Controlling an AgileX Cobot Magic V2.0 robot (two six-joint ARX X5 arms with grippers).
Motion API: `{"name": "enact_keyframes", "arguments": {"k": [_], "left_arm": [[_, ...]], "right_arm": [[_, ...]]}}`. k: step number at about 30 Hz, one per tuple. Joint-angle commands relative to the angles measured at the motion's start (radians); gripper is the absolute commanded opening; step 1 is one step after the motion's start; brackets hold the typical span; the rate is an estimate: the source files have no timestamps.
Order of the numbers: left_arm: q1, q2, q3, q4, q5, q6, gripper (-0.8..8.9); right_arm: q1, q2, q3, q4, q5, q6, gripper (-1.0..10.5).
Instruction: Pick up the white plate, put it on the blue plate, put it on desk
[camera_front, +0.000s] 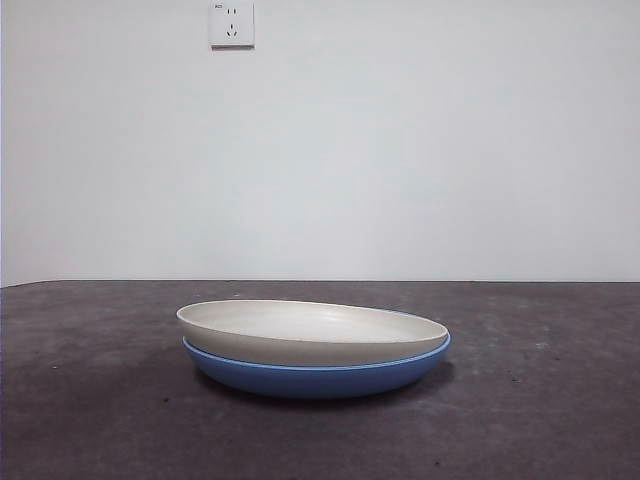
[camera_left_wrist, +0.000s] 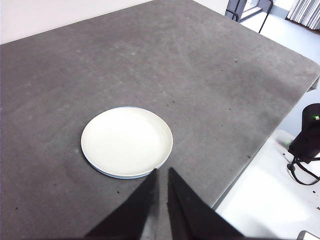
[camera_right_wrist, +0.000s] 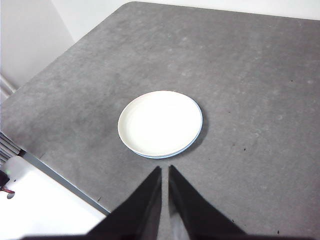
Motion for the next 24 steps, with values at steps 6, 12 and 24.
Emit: {"name": "enact_keyframes", "arguments": {"k": [6,12,24], "left_arm": [[0.230,-0.027,-0.124,0.096,0.058,-0.002,0.26],[0.458,-0.181,-0.503,0.519,0.054,0.005,0.26],[0.675,-0.489,-1.122,0.980,-0.095,-0.026,0.26]], "right_arm": [[0.003,0.003,0.016,-0.024,-0.001,-0.008,0.2],[0.003,0.003,0.016,-0.024,-0.001,-0.008,0.2],[0.003,0.003,0.016,-0.024,-0.001,-0.008,0.2]]}}
